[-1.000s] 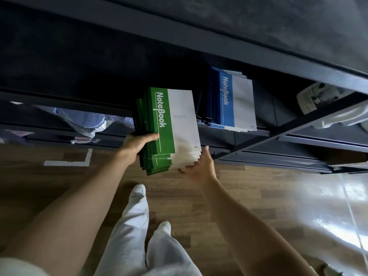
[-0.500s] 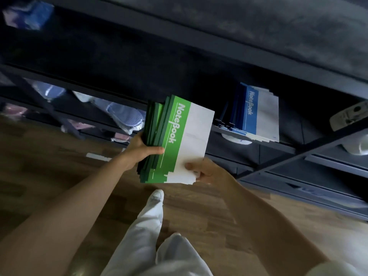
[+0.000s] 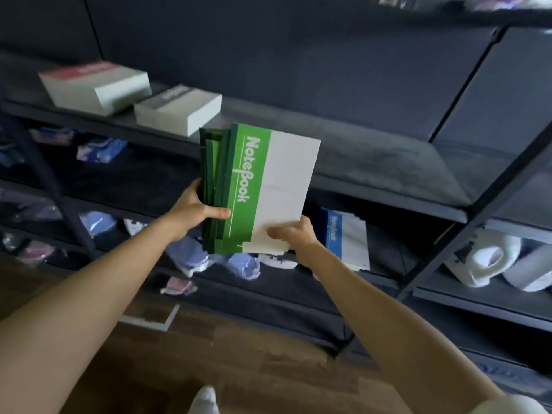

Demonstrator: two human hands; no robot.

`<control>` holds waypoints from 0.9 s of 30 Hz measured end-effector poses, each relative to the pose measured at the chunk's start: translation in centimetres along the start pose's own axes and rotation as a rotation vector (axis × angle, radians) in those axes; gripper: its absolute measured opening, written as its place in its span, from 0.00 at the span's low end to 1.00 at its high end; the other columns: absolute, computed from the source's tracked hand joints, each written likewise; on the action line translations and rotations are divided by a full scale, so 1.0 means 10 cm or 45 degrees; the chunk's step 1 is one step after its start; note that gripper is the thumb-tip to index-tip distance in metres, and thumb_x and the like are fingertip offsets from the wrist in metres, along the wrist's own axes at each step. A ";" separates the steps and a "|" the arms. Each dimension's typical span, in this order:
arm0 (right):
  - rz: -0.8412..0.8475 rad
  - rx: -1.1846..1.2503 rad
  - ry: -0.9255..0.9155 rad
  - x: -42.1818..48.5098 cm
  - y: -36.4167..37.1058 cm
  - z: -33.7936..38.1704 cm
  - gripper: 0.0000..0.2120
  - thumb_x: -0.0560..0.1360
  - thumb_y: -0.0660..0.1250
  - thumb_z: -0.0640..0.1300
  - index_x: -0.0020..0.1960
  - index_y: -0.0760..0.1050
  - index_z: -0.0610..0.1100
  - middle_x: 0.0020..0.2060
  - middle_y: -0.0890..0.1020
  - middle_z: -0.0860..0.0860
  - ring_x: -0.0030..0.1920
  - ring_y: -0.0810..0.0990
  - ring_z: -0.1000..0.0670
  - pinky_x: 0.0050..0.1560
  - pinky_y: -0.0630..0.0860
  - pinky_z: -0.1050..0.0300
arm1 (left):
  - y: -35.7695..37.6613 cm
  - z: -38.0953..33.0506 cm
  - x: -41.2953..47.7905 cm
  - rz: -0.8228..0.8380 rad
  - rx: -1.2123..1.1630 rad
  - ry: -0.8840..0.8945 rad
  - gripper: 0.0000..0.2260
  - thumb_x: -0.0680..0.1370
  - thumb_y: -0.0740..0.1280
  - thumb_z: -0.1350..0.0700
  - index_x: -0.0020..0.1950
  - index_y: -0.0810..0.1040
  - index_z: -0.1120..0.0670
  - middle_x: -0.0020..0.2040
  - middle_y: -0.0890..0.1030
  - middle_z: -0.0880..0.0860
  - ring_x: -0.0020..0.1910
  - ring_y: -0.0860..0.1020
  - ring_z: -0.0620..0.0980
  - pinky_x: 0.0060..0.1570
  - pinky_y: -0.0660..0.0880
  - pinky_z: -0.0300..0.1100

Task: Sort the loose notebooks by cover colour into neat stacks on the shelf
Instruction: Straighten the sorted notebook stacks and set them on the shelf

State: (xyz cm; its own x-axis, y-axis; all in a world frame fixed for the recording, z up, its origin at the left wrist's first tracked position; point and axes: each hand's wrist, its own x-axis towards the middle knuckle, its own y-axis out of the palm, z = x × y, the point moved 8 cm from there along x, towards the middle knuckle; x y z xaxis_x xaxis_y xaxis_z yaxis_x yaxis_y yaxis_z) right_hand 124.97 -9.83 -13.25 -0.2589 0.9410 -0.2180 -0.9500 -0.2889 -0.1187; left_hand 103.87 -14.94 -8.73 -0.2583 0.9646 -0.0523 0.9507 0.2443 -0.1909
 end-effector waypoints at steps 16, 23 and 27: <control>-0.298 0.114 -0.432 0.69 -0.53 1.59 0.17 0.67 0.72 0.27 0.50 0.72 0.42 0.43 0.80 0.49 0.48 0.78 0.48 0.51 0.77 0.51 | 0.20 -1.62 1.13 -0.061 -0.347 0.531 0.26 0.68 0.73 0.69 0.59 0.67 0.53 0.48 0.77 0.43 0.46 0.76 0.37 0.44 0.73 0.30; -0.354 0.140 -0.498 1.35 -0.44 1.83 0.18 0.68 0.70 0.25 0.53 0.73 0.40 0.44 0.80 0.49 0.42 0.79 0.54 0.40 0.79 0.63 | 0.10 -1.70 1.94 0.049 -0.354 0.565 0.29 0.68 0.74 0.68 0.65 0.66 0.55 0.49 0.77 0.43 0.47 0.75 0.37 0.45 0.73 0.29; -0.376 0.128 -0.453 1.64 -0.40 1.72 0.19 0.67 0.70 0.25 0.54 0.73 0.40 0.47 0.80 0.47 0.46 0.79 0.50 0.44 0.78 0.60 | 0.11 -1.57 2.23 0.098 -0.352 0.569 0.27 0.68 0.73 0.69 0.61 0.66 0.53 0.48 0.76 0.43 0.45 0.74 0.35 0.38 0.73 0.23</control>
State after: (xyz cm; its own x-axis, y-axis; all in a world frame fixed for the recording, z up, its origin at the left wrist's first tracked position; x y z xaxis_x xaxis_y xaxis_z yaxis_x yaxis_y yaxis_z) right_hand 121.53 9.76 0.31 -0.0022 0.9873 0.1586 -0.9996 0.0021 -0.0275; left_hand 101.82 8.36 5.34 -0.1454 0.9141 0.3784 0.9893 0.1301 0.0658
